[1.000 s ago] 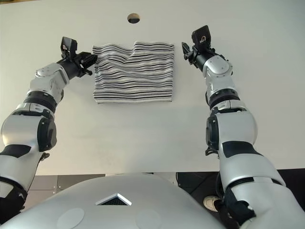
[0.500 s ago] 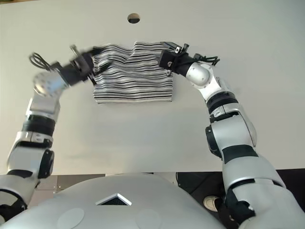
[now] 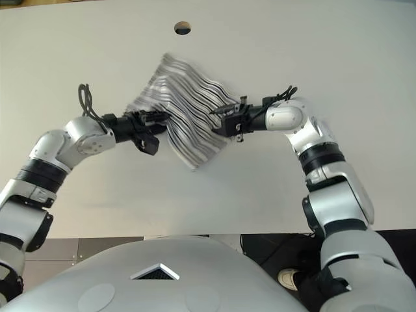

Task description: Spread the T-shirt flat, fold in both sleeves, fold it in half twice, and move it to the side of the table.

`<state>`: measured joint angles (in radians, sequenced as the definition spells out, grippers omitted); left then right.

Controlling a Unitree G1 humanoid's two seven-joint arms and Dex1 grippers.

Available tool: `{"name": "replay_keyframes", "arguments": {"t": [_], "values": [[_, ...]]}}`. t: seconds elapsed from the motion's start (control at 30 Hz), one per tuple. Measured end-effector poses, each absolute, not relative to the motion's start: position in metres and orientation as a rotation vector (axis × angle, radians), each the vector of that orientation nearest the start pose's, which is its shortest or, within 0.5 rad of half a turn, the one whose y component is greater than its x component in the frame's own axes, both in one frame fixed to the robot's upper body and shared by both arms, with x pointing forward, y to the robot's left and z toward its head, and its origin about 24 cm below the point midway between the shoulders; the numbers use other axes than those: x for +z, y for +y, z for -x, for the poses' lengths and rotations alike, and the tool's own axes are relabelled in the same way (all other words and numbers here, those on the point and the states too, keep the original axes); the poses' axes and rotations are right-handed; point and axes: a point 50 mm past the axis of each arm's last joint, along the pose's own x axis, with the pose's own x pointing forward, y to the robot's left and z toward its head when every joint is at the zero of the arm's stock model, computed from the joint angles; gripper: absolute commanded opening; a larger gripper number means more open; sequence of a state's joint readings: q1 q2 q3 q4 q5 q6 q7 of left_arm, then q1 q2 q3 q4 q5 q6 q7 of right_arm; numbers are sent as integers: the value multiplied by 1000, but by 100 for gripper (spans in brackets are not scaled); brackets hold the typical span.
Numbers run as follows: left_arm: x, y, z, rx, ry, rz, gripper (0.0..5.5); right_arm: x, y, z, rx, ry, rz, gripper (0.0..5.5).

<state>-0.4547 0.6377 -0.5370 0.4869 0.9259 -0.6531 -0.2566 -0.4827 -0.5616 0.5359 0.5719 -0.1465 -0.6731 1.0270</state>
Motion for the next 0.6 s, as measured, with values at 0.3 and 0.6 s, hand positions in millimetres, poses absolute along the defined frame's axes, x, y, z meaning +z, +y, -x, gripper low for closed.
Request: {"name": "replay_keyframes", "arguments": {"t": [0.3,0.6], "values": [[48,181,-282,-1144,-293,-1654,179,51,-123,-248,1595,3,715,224],[69,202,-273,-1033,-331,-1418,229,95,-181,-259,1348,-81,466,276]]}}
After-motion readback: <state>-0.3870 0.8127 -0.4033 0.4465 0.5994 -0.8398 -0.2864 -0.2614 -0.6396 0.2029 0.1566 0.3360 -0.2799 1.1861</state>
